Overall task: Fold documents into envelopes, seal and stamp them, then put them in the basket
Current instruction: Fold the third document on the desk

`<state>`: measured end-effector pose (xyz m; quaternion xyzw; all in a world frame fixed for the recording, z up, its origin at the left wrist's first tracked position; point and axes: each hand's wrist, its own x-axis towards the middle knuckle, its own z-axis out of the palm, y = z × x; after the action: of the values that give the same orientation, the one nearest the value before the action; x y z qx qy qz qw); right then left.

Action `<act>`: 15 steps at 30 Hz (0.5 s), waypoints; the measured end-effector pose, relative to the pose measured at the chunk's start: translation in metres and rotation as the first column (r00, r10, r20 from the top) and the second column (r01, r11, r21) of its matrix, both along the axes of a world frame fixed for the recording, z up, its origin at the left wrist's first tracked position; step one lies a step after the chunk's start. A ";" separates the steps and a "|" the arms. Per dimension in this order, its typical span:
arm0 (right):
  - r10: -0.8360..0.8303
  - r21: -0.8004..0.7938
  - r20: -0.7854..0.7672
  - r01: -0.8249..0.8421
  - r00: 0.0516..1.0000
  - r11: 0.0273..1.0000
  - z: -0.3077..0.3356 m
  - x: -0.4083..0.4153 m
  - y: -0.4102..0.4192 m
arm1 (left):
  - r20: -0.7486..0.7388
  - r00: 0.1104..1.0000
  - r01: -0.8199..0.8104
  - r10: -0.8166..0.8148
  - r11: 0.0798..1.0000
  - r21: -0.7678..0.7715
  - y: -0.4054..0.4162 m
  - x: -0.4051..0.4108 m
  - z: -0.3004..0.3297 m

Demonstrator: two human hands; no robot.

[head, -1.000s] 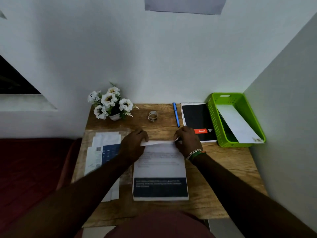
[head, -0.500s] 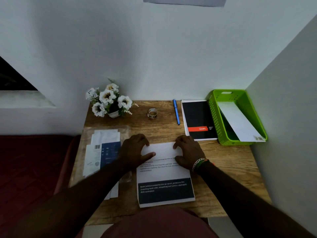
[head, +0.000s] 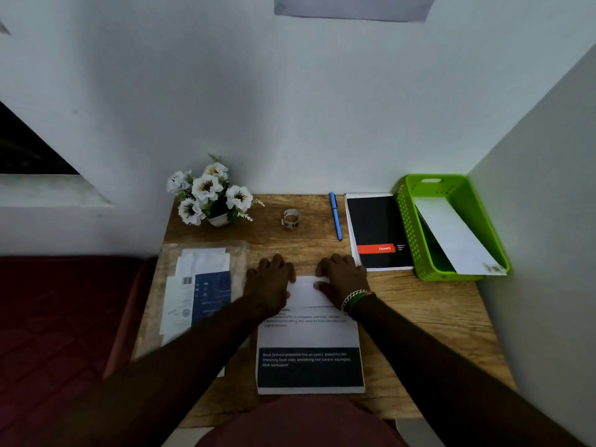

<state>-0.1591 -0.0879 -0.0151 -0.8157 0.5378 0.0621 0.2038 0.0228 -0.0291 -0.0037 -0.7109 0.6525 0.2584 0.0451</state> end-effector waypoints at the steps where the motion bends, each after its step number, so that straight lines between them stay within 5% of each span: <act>1: -0.002 0.025 -0.014 0.003 1.000 1.000 0.002 0.001 -0.002 | -0.006 1.000 -0.006 0.006 1.000 -0.001 0.000 -0.001 -0.001; 15: -0.050 0.145 0.067 0.040 0.997 0.989 0.012 0.002 0.001 | 0.018 1.000 -0.007 0.007 1.000 0.000 0.004 -0.019 0.004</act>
<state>-0.1574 -0.0873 -0.0027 -0.7882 0.5428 0.0673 0.2822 0.0037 -0.0246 0.0006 -0.7156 0.6495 0.2521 0.0503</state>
